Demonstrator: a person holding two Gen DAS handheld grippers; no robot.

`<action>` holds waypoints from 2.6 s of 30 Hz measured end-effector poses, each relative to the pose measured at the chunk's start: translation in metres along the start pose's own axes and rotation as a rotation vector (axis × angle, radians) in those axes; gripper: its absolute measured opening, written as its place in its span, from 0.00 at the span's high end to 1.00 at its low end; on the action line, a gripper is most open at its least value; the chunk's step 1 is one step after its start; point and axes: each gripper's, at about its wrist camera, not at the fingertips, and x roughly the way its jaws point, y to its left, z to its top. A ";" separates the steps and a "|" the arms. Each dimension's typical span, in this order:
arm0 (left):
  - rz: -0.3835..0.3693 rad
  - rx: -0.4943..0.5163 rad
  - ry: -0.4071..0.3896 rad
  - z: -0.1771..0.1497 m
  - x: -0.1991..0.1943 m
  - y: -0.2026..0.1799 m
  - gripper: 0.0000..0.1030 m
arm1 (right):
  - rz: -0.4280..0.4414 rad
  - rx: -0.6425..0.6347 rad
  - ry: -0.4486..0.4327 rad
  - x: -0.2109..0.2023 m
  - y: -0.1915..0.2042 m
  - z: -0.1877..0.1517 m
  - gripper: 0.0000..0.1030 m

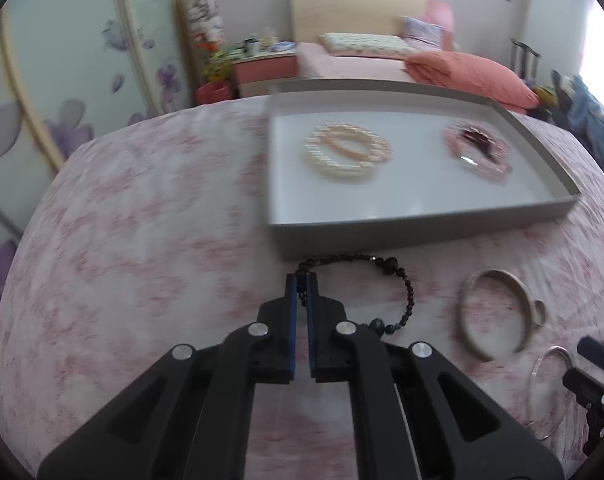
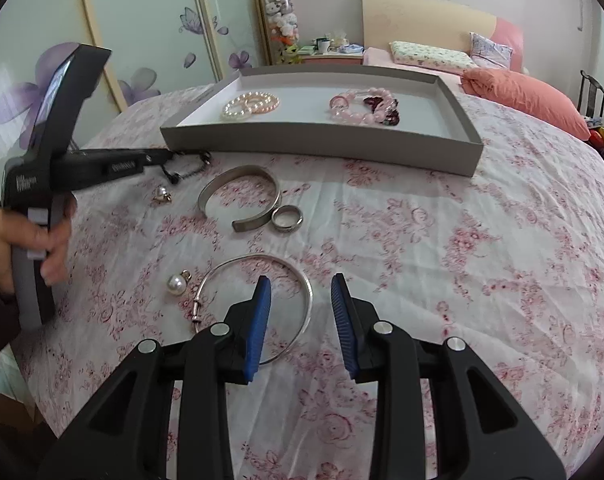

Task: Organize jewelry
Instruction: 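Grasp the black bead bracelet with the left gripper while the right grasps the silver bangle, then lift the black bead bracelet and silver bangle toward the gray tray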

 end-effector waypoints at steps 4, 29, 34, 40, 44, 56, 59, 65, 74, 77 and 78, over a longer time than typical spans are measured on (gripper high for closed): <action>0.022 -0.027 0.005 -0.002 -0.002 0.018 0.94 | 0.027 -0.020 -0.002 -0.003 0.010 -0.002 0.40; 0.016 -0.037 0.022 -0.010 -0.004 0.023 0.94 | -0.043 -0.103 0.056 0.015 0.031 0.002 0.19; 0.016 -0.037 0.022 -0.010 -0.004 0.024 0.94 | -0.043 -0.095 0.048 0.012 0.027 0.001 0.30; 0.001 -0.050 0.010 -0.011 -0.010 0.024 0.94 | -0.056 -0.038 0.027 0.007 0.013 0.000 0.31; -0.029 -0.074 -0.026 -0.012 -0.024 0.024 0.94 | -0.055 0.003 -0.033 -0.006 0.004 0.004 0.31; -0.180 -0.095 -0.202 -0.009 -0.085 0.007 0.94 | -0.041 0.057 -0.218 -0.039 -0.001 0.013 0.31; -0.201 -0.111 -0.232 -0.010 -0.096 0.005 0.94 | -0.041 0.063 -0.265 -0.046 -0.001 0.015 0.31; -0.218 -0.114 -0.309 -0.015 -0.122 0.000 0.94 | -0.050 0.068 -0.342 -0.058 0.001 0.019 0.31; -0.234 -0.094 -0.394 -0.026 -0.153 -0.013 0.95 | -0.076 0.065 -0.477 -0.081 0.005 0.022 0.31; -0.230 -0.078 -0.430 -0.028 -0.164 -0.018 0.94 | -0.091 0.058 -0.524 -0.090 0.007 0.023 0.31; -0.228 -0.074 -0.443 -0.029 -0.168 -0.019 0.95 | -0.095 0.059 -0.538 -0.092 0.008 0.023 0.31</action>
